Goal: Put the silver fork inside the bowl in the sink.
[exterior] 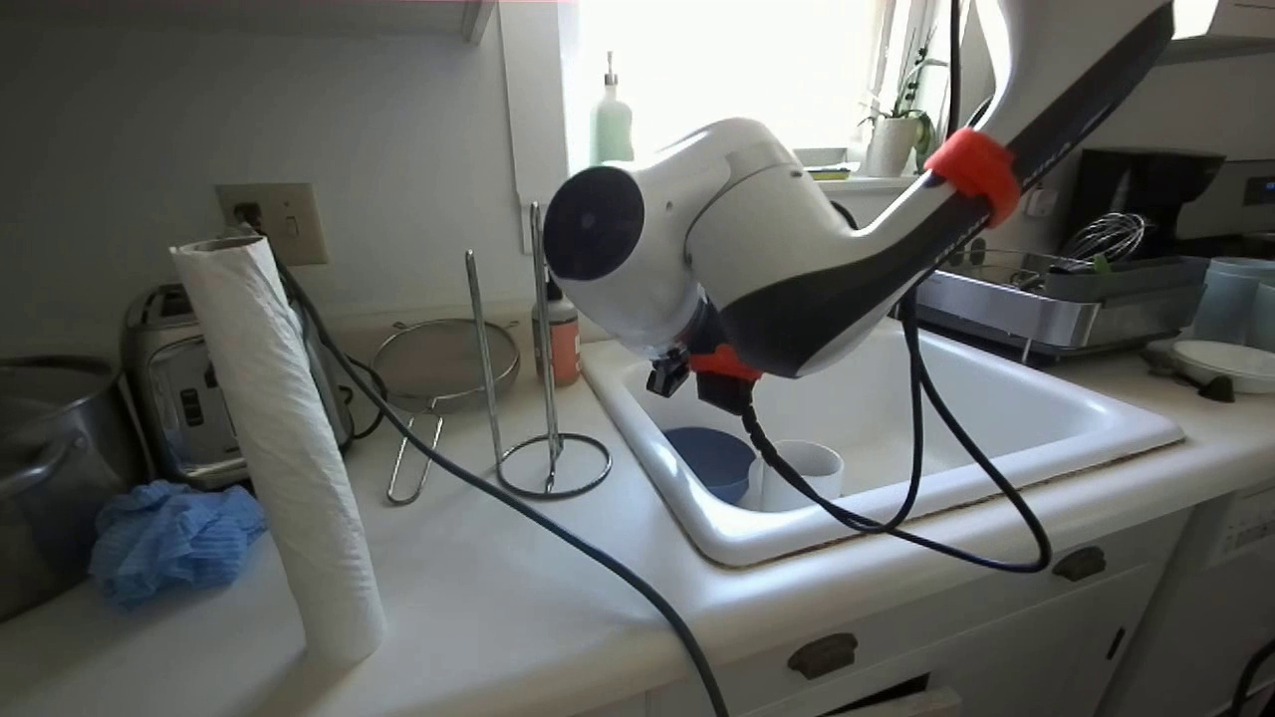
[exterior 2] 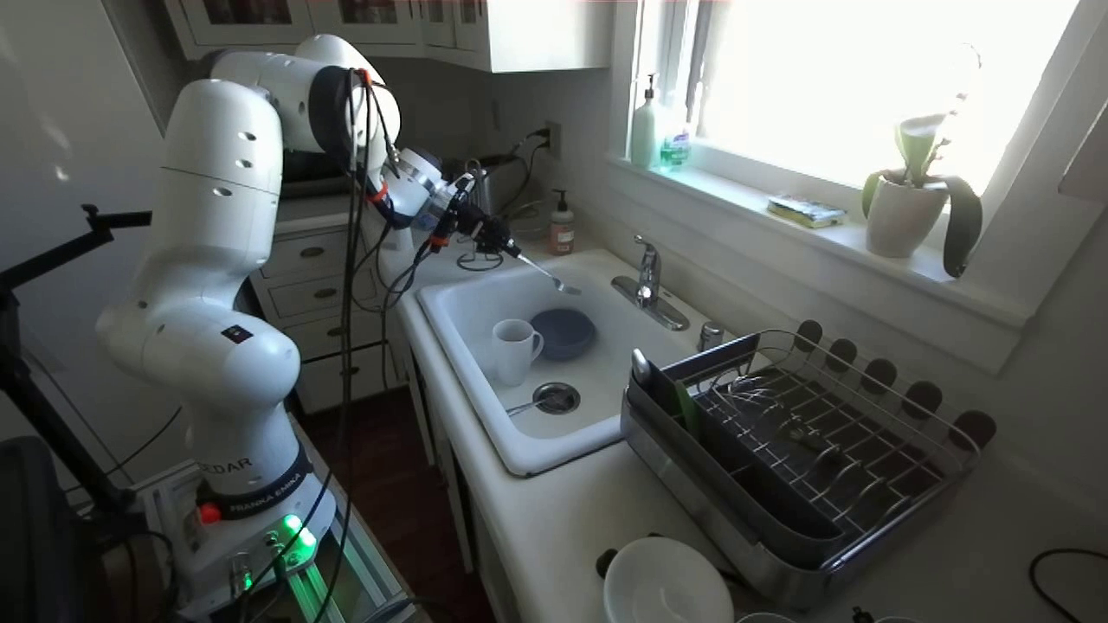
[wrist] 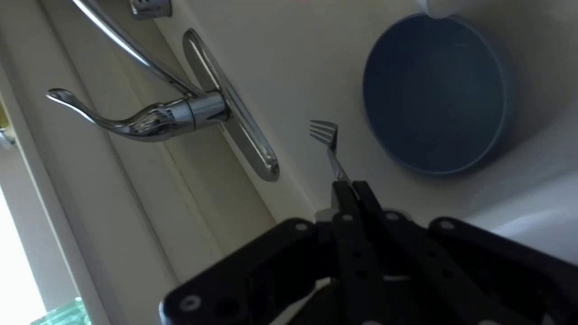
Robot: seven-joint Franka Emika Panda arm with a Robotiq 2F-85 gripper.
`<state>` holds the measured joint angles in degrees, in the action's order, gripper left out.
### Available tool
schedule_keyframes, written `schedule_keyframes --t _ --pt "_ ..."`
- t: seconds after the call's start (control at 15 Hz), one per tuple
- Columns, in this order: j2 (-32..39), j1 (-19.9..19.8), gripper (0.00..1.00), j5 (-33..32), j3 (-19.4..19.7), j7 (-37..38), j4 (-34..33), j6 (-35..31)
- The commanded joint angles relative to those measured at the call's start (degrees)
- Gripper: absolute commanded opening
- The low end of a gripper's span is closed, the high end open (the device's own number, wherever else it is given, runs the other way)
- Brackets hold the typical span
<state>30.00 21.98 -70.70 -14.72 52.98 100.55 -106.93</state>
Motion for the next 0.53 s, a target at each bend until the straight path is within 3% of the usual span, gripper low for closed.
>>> schedule_keyframes --t 0.0,0.47 --pt "5.3 0.6 0.01 -1.9 1.6 4.5 -3.6 -5.2" --pt "10.1 0.3 0.01 -0.5 3.2 8.8 -5.8 -9.8"
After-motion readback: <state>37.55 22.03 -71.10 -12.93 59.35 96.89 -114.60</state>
